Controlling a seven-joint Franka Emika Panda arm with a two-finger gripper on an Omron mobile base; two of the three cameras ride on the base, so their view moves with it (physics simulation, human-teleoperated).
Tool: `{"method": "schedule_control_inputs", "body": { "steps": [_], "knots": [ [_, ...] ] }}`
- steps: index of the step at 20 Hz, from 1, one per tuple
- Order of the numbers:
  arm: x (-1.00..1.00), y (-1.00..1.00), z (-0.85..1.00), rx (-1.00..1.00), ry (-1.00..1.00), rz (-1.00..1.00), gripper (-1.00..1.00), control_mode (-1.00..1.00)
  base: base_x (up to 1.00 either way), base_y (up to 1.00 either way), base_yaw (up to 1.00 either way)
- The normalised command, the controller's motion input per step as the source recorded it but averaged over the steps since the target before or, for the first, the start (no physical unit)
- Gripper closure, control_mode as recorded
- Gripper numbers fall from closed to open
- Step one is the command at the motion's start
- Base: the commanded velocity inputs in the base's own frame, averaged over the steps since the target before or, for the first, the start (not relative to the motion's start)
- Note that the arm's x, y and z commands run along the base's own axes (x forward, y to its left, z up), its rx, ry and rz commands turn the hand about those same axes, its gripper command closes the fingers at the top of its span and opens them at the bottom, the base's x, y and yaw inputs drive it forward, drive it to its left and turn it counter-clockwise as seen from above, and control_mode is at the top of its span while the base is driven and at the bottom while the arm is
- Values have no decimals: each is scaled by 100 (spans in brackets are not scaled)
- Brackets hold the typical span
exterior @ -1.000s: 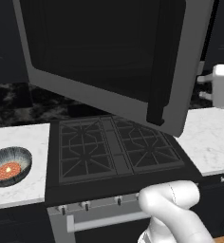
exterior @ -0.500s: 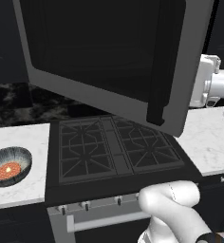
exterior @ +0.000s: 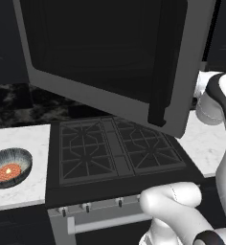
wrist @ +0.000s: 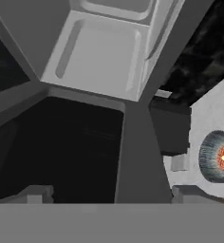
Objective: Open the microwave, place the bowl with waffle inside the microwave, then close the microwave door and turn it on.
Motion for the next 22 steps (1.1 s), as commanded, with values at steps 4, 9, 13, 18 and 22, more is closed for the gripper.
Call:
{"method": "schedule_control_inputs", "body": {
  "steps": [4, 9, 13, 18, 22],
  "knots": [
    [-46, 74, 0, 6, 1, 27, -100, -100, 0, 0, 0],
    [-89, 93, 0, 0, 0, 24, -100, -100, 0, 0, 0],
    [-71, 100, 0, 0, 0, 19, -100, -100, 0, 0, 0],
    [-35, 100, 0, 0, 1, 17, -100, -100, 0, 0, 0],
    [0, 100, 0, -4, 5, 6, -100, -100, 0, 0, 0]
  ]
}}
